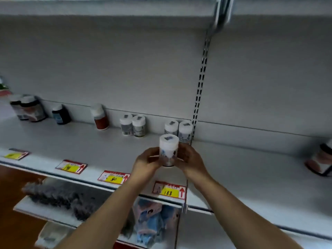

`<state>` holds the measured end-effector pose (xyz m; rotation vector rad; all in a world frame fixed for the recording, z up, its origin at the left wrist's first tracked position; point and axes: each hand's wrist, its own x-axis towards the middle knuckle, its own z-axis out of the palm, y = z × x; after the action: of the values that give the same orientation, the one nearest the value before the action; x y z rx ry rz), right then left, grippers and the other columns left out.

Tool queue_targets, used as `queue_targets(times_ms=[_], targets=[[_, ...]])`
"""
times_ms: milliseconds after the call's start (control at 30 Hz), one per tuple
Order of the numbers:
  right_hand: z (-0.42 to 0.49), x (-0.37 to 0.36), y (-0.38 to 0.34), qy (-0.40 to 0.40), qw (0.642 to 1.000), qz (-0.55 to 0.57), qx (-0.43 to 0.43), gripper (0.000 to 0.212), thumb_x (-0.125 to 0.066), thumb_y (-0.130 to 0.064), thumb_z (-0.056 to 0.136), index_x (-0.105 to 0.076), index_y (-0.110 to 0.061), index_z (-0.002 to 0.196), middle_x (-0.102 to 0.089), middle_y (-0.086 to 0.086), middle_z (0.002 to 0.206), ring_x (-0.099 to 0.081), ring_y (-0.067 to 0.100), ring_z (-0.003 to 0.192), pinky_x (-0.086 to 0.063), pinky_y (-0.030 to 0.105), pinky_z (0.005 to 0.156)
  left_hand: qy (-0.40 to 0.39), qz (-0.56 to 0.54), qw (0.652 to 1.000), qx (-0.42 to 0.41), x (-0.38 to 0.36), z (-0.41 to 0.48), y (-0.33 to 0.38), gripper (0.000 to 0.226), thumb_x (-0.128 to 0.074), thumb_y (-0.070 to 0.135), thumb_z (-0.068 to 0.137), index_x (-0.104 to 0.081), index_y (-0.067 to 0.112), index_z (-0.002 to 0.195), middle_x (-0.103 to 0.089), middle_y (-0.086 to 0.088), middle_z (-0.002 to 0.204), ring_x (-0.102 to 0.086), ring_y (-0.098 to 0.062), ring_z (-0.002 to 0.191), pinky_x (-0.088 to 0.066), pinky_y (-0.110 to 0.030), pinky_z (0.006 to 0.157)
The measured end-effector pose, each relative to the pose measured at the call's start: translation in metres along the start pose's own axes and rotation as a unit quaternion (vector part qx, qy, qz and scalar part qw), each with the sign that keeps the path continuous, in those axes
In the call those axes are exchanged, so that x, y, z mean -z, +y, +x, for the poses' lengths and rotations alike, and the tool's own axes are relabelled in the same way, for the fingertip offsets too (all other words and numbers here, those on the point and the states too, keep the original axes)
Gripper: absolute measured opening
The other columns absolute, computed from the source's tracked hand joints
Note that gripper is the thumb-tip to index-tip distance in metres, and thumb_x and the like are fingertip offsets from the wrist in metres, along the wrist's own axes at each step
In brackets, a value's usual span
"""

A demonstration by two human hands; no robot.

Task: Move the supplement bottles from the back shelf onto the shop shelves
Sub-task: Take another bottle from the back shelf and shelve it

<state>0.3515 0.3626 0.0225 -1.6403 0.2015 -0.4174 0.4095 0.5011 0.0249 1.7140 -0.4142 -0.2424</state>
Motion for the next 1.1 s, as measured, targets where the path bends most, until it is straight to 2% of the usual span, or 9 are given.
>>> queue_targets(times_ms=[100,267,400,467,600,700,767,900,1100], targets=[[0.018,-0.014,0.008,0.052,0.998,-0.045,0.002,0.046,-0.075,-0.002,0.071,-0.053,-0.027,0.103,-0.063,-0.004,0.104,-0.061,0.014,0.098,-0.047,0.023,0.084,-0.023,0.065,0.998,-0.001,0.006,0.033,-0.004,0.033,-0.071,0.016,0.077,-0.059,0.015,0.108,-0.062,0.004,0.099,-0.059,-0.011,0.087,-0.043,-0.006,0.061],[0.032,-0.037,0.018,0.113,0.990,-0.083,-0.025,0.037,-0.075,-0.025,0.069,-0.057,-0.034,0.100,-0.065,-0.014,0.105,-0.062,0.005,0.100,-0.047,0.023,0.085,-0.099,0.088,0.991,-0.002,0.020,0.071,-0.021,0.032,-0.076,0.029,0.071,-0.061,0.023,0.098,-0.068,0.005,0.100,-0.063,-0.010,0.091,-0.048,-0.021,0.074],[0.042,-0.043,0.026,0.146,0.978,-0.144,-0.031,0.029,-0.070,-0.024,0.073,-0.060,-0.026,0.100,-0.064,-0.014,0.100,-0.059,-0.002,0.094,-0.044,0.013,0.078,-0.132,0.114,0.984,-0.033,0.022,0.089,-0.031,0.030,-0.077,0.028,0.070,-0.058,0.026,0.094,-0.064,0.007,0.096,-0.061,-0.012,0.095,-0.044,-0.022,0.077],[0.049,-0.041,0.030,0.159,0.974,-0.157,-0.037,0.024,-0.069,-0.013,0.078,-0.061,-0.024,0.098,-0.065,-0.011,0.099,-0.059,-0.006,0.090,-0.042,0.007,0.073,-0.136,0.113,0.983,-0.044,0.019,0.097,-0.033,0.030,-0.077,0.028,0.070,-0.059,0.023,0.093,-0.065,0.004,0.097,-0.061,-0.013,0.095,-0.046,-0.026,0.081],[0.062,-0.038,0.034,0.163,0.972,-0.163,-0.044,0.035,-0.065,-0.004,0.080,-0.056,-0.036,0.089,-0.061,-0.019,0.091,-0.056,-0.017,0.081,-0.041,0.003,0.071,-0.134,0.126,0.981,-0.057,0.014,0.109,-0.035,0.038,-0.078,0.029,0.069,-0.061,0.014,0.100,-0.067,-0.003,0.102,-0.062,-0.019,0.097,-0.048,-0.032,0.083],[0.067,-0.035,0.039,0.171,0.972,-0.154,-0.055,0.030,-0.072,-0.022,0.068,-0.056,-0.036,0.090,-0.062,-0.018,0.093,-0.057,-0.008,0.088,-0.042,0.013,0.077,-0.138,0.142,0.978,-0.061,0.010,0.116,-0.035,0.046,-0.077,0.037,0.066,-0.061,0.016,0.104,-0.067,-0.003,0.105,-0.062,-0.019,0.100,-0.048,-0.033,0.088],[0.071,-0.030,0.041,0.172,0.970,-0.158,-0.060,0.038,-0.071,-0.029,0.062,-0.056,-0.030,0.096,-0.061,-0.015,0.095,-0.058,0.000,0.090,-0.044,0.017,0.081,-0.138,0.150,0.977,-0.063,0.007,0.119,-0.035,0.043,-0.077,0.033,0.069,-0.062,0.018,0.106,-0.067,-0.003,0.108,-0.062,-0.019,0.101,-0.047,-0.031,0.089],[0.076,-0.024,0.040,0.161,0.969,-0.174,-0.072,0.043,-0.078,-0.011,0.069,-0.053,-0.027,0.100,-0.062,-0.007,0.097,-0.060,0.011,0.093,-0.047,0.026,0.086,-0.136,0.157,0.976,-0.060,0.004,0.122,-0.035,0.043,-0.076,0.029,0.071,-0.062,0.018,0.110,-0.066,-0.002,0.111,-0.061,-0.018,0.104,-0.044,-0.026,0.088],[0.073,-0.024,0.044,0.165,0.971,-0.163,-0.052,0.044,-0.076,-0.013,0.072,-0.052,-0.035,0.101,-0.060,-0.015,0.100,-0.059,0.009,0.097,-0.047,0.026,0.090,-0.138,0.122,0.982,-0.045,0.006,0.118,-0.035,0.047,-0.078,0.026,0.070,-0.061,0.018,0.113,-0.065,0.002,0.108,-0.057,-0.009,0.098,-0.040,-0.020,0.084]])
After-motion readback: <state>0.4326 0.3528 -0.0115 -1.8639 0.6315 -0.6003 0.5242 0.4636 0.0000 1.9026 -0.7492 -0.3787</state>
